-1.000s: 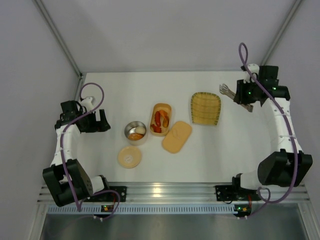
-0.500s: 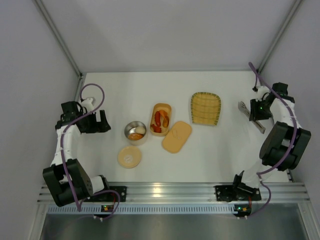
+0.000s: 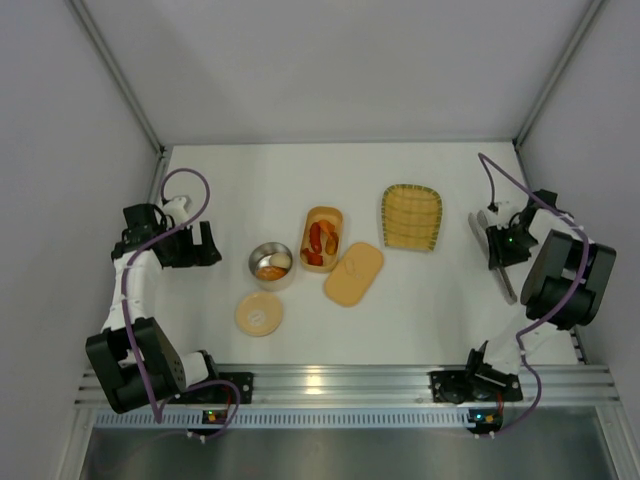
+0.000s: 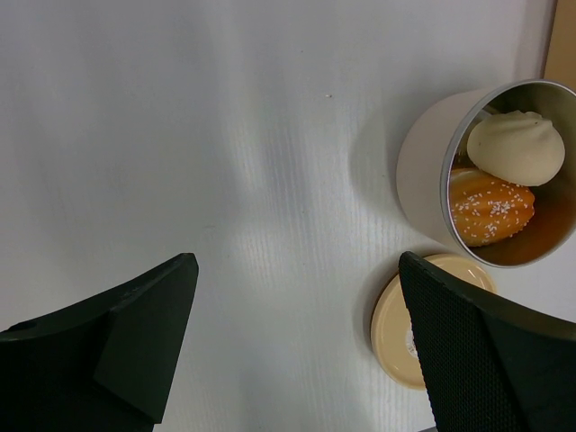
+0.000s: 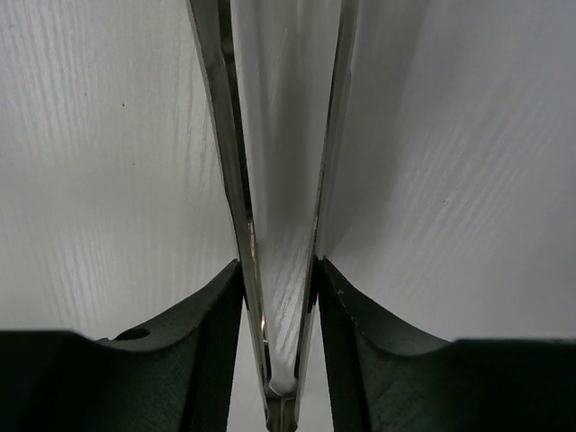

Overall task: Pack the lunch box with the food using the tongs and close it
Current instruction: Place the clamp at the center of the board, then pick up the box lid from the center of the board.

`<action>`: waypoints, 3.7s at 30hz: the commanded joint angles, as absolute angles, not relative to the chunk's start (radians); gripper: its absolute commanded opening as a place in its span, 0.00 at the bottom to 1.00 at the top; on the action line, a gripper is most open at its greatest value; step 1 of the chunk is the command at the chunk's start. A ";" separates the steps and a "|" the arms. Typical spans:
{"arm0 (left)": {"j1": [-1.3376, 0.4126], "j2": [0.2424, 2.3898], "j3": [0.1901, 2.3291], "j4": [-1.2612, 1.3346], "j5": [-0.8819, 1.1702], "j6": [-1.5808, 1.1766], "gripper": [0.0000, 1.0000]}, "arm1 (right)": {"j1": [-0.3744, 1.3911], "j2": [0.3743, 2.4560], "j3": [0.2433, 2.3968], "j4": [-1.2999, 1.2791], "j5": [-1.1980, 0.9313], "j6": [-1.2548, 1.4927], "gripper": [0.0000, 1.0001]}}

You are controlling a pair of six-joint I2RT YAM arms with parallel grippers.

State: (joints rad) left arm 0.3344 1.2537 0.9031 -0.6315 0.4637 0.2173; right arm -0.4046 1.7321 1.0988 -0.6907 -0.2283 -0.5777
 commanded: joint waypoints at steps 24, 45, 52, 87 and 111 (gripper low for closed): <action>0.342 1.198 0.996 -0.732 0.529 0.321 0.98 | -0.422 1.470 1.449 -0.985 -0.514 -0.568 0.99; 0.315 1.451 0.922 -1.077 0.653 0.927 0.72 | -0.083 1.284 1.247 -0.934 -0.557 -0.416 0.97; 0.215 1.480 0.865 -0.957 0.650 0.836 0.69 | -0.083 1.292 1.267 -0.936 -0.535 -0.399 0.97; 0.172 1.663 0.896 -0.980 0.704 0.885 0.00 | -0.083 1.316 1.292 -0.960 -0.520 -0.383 0.97; 0.173 1.620 1.333 -1.164 0.756 0.593 0.00 | -0.077 1.305 1.276 -0.923 -0.552 -0.350 0.99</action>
State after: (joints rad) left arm 0.1738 1.5681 1.2564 -1.1923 0.7322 0.7624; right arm -0.0914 1.3231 1.2453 -0.9642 -0.5255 -0.3649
